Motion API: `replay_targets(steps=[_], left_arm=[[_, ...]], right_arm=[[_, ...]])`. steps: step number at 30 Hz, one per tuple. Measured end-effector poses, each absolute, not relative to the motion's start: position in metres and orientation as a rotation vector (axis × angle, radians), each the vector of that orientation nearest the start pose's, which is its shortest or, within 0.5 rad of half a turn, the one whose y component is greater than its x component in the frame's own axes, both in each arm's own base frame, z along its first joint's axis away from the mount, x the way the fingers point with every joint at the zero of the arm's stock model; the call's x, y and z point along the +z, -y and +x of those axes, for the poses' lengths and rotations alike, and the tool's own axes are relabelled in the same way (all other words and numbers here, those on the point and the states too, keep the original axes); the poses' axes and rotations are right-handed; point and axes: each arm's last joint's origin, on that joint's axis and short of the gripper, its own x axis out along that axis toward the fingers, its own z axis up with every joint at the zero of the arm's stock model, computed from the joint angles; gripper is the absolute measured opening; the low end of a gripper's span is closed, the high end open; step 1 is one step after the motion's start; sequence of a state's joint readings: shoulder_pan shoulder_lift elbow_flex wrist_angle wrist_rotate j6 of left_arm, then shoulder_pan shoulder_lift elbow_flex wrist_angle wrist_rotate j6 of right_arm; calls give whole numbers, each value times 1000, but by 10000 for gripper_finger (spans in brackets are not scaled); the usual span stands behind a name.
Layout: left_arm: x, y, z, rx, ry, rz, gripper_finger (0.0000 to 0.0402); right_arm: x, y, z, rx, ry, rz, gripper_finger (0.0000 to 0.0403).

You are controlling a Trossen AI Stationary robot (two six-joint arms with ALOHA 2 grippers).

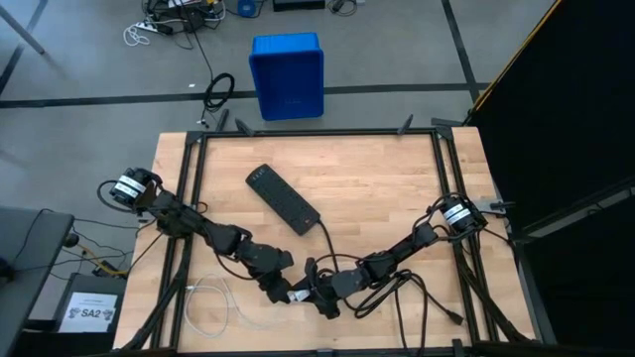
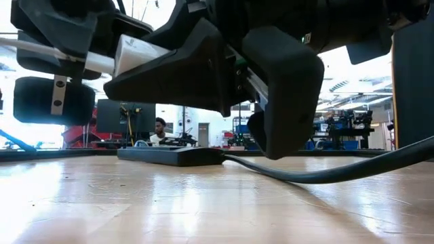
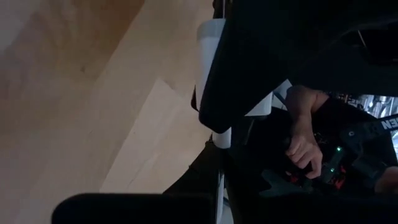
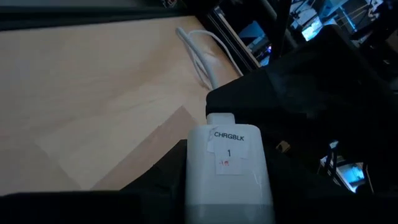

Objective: Insert USB
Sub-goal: Insert the white USB cable into the white charger adapter

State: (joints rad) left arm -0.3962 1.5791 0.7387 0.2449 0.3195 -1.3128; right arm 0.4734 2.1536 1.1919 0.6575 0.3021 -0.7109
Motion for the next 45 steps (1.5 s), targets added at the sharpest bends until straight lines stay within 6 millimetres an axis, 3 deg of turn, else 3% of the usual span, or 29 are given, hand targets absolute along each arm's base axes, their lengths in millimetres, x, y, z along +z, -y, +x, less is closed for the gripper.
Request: replay_targets(steps=[8,18,31,36,45], left_arm=[[170,124,285,-184,-968,-1203,0],[157,137,314,-275,-1099,-1190,0],[152,135,314,-286,-1111,-1126,3],[152,134,314,-315,-1103,-1091,22],[154,135,313,-418,-1136,-1071,55]], right_arm=[[130,-195,403,267,-220,-822,114],[131,-201,406,366,-268,-833,114],[128,-200,405,341,-327,-802,115],[128,-199,405,324,-347,-799,141],[129,-194,408,267,-370,-798,115]])
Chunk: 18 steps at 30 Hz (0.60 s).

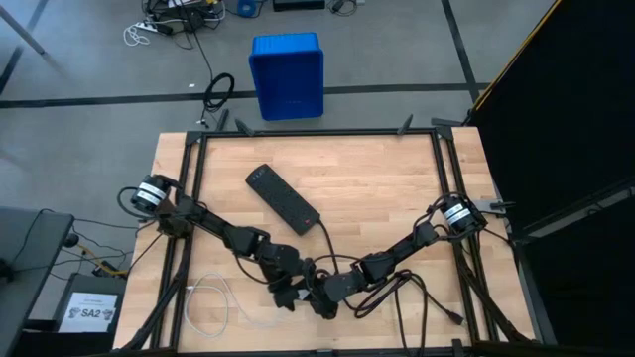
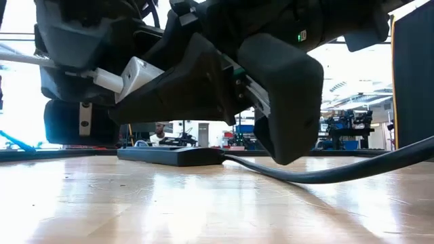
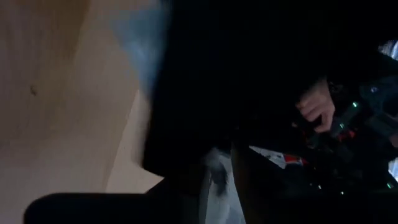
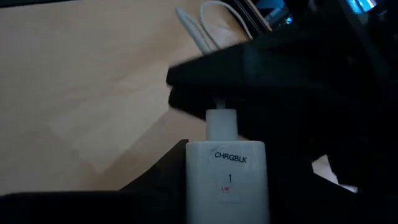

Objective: Insert USB
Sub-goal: Insert the white USB cable into the white charger adapter

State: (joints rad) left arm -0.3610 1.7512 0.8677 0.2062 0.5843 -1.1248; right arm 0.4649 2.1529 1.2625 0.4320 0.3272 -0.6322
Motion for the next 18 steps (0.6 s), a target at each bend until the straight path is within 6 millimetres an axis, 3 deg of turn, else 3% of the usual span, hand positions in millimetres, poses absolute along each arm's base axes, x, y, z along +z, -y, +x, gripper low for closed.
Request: replay_targets(steps=[6,14,18], left_arm=[[155,130,314,-449,-1166,-1100,64],[151,120,314,-449,-1206,-1091,64],[154,116,314,-470,-1207,-1085,64]], right_arm=[[127,-191,408,259,-397,-759,138],[121,-188,406,264,-463,-756,116],[120,-184,406,252,-484,-730,127]])
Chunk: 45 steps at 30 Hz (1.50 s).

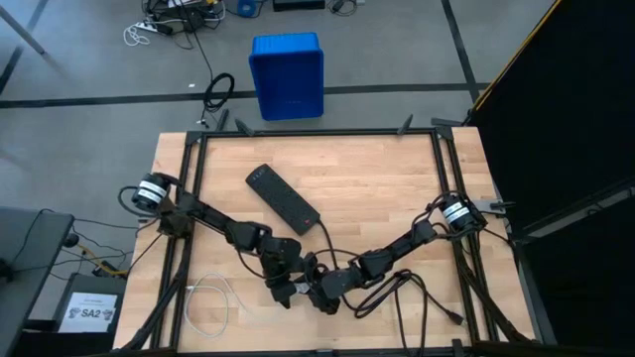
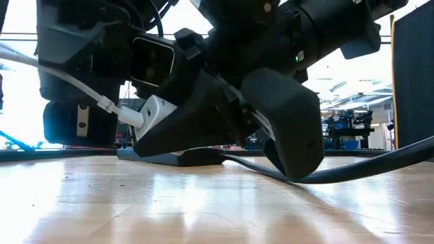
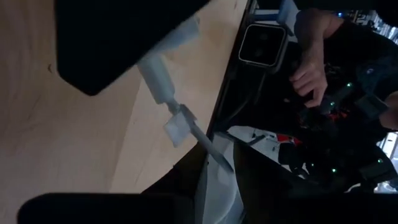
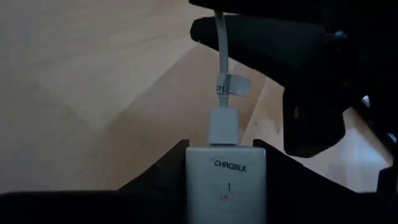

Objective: Insert USB
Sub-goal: Insert the white USB cable into the white charger adapter

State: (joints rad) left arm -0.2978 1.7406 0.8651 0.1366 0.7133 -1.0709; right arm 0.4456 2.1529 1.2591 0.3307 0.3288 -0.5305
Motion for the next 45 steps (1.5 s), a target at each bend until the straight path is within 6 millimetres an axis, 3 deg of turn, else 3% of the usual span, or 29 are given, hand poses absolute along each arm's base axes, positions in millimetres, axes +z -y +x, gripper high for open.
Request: replay_targets(steps=[6,14,22,29,33,38,42,45], left_arm=[[170,104,303,-418,-1183,-999,64],[225,88,280,-303,-931,-815,65],[257,89,248,-22,-701,-465,65],[261,117,229,123,-570,-140,65],[248,123,209,234,-539,-5,65],[242,102,173,252,-514,-11,61],[245,74,152,204,-383,-11,40],[235,57,138,135,-275,-37,20]], right_arm=[[121,-180,408,235,-488,-722,131],[114,-171,409,254,-548,-662,125],[114,-169,409,244,-551,-642,126],[114,-165,411,228,-554,-618,124],[114,-156,415,204,-559,-603,125],[115,-143,420,176,-554,-588,125],[117,-132,425,148,-542,-572,125],[122,-123,430,115,-500,-553,125]])
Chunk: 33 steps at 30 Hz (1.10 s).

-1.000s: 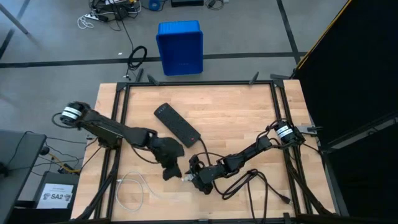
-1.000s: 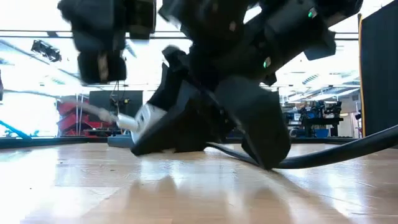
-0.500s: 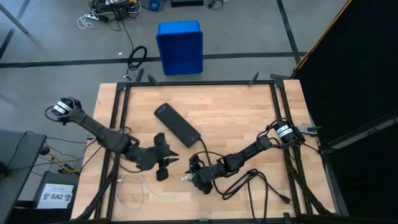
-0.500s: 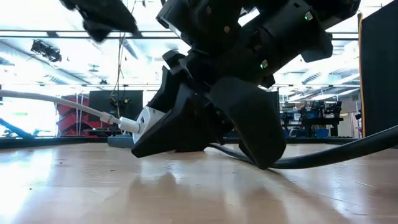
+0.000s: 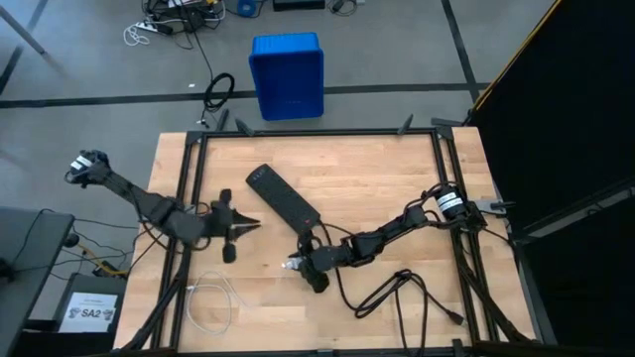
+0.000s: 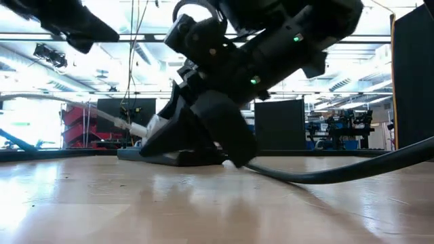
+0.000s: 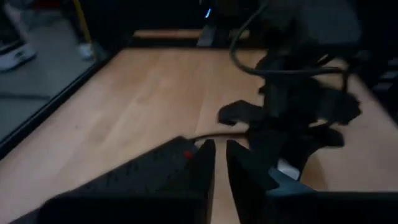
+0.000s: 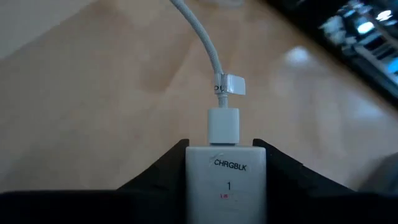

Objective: Insert USB
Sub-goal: Insert the white USB cable into the white charger adapter

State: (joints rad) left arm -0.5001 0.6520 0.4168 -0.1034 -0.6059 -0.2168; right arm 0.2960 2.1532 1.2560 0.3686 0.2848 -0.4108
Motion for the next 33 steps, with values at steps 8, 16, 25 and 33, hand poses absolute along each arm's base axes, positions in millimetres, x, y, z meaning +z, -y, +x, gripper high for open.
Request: replay_targets(steps=[8,16,25,33], left_arm=[[178,32,114,52,-114,-166,1],[174,31,112,-9,-64,-139,0],[173,32,111,-54,-82,-113,0],[172,29,111,44,-82,16,0]], right_arm=[[143,-92,441,37,-396,-521,123],[180,-56,445,163,-262,-409,120],[198,8,448,343,-118,-173,118],[193,42,442,354,-49,-71,117]])
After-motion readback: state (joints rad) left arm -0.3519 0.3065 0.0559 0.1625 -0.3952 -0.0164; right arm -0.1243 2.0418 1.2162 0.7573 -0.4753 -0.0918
